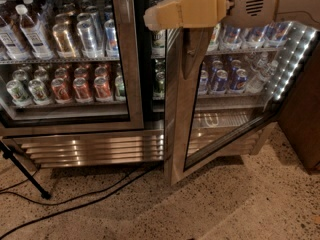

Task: Open right fridge door

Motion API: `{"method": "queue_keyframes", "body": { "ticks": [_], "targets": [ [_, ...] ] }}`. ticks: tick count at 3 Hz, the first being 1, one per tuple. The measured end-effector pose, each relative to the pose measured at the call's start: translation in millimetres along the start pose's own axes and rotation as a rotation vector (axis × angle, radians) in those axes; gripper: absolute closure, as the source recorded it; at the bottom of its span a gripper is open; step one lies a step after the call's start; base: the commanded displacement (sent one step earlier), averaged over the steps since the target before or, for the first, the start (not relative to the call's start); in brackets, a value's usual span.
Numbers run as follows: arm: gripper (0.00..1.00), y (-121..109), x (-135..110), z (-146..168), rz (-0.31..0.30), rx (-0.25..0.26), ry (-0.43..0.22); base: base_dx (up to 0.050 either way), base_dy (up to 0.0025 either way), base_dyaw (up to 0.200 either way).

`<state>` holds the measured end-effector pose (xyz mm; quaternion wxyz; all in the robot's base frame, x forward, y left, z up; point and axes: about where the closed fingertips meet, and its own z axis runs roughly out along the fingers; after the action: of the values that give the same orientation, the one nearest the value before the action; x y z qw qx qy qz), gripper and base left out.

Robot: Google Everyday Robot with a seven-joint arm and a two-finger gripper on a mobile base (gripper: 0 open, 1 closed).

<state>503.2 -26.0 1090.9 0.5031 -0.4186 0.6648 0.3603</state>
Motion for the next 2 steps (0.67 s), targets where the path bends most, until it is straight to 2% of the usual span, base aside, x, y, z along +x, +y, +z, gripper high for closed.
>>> {"method": "queue_keyframes", "body": {
  "ticks": [2],
  "targets": [
    [0.66,0.0,0.0,0.0,0.0,0.0,0.0,0.0,0.0,0.0]
  ]
}}
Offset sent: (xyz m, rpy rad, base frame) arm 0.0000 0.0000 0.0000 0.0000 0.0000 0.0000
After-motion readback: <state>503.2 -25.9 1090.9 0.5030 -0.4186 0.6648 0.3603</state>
